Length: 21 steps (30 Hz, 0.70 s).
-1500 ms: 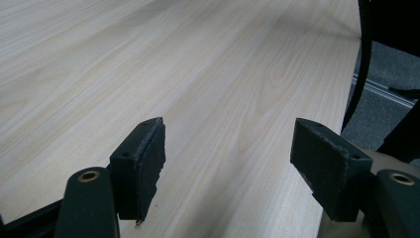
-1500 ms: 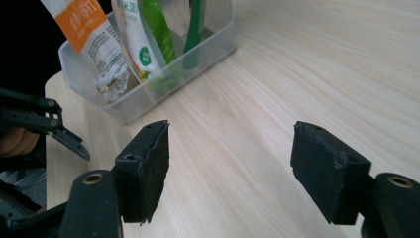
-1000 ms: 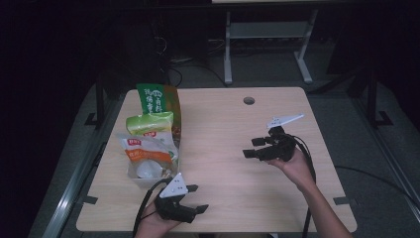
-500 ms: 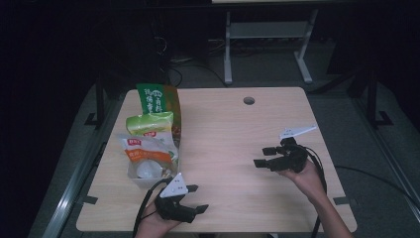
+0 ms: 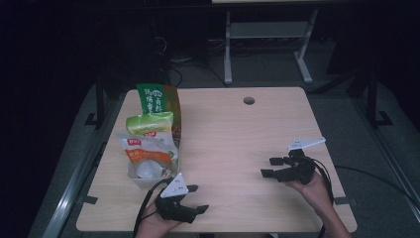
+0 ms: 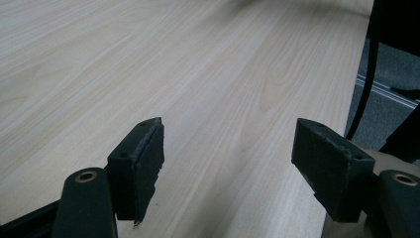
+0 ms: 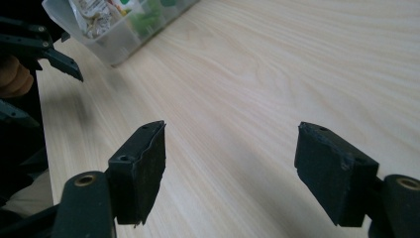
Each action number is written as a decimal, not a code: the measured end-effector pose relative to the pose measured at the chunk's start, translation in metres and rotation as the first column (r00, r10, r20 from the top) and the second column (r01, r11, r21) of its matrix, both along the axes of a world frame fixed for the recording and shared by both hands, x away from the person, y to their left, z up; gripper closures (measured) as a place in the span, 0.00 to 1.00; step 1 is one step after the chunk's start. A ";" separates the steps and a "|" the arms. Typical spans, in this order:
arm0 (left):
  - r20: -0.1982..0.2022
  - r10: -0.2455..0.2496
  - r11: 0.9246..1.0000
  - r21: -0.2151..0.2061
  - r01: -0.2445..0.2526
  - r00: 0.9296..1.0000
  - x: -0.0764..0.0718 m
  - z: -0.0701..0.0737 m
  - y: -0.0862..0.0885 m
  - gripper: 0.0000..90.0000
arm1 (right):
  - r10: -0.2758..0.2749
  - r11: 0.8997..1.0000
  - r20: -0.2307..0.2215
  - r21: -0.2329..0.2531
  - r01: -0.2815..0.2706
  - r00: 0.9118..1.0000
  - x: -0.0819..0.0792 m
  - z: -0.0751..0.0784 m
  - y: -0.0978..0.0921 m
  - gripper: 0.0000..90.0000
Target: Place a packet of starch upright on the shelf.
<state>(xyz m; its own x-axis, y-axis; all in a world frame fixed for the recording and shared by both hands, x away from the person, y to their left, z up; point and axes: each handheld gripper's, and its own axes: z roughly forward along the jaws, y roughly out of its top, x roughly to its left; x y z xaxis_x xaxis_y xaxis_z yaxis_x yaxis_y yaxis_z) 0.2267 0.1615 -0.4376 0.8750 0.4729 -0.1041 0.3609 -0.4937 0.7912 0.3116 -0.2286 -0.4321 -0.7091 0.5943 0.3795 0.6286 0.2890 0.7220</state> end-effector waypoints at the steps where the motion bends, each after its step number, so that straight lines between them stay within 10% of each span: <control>1: -0.001 0.000 1.000 0.000 0.000 1.000 0.000 0.000 0.000 0.31 | 0.000 1.000 -0.001 0.000 0.000 1.000 -0.002 -0.001 -0.001 0.30; 21: -0.008 0.001 1.000 0.001 -0.001 1.000 -0.001 -0.001 -0.001 0.30 | -0.052 0.999 0.012 0.016 0.052 0.999 -0.036 -0.018 -0.015 0.28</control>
<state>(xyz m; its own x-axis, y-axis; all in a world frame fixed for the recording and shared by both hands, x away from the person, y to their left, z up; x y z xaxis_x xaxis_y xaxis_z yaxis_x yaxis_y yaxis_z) 0.2256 0.1606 -0.4382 0.8737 0.4736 -0.1111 0.3679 -0.4941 0.7877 0.2756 -0.2441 -0.4501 -0.6822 0.6245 0.3801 0.6333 0.2451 0.7341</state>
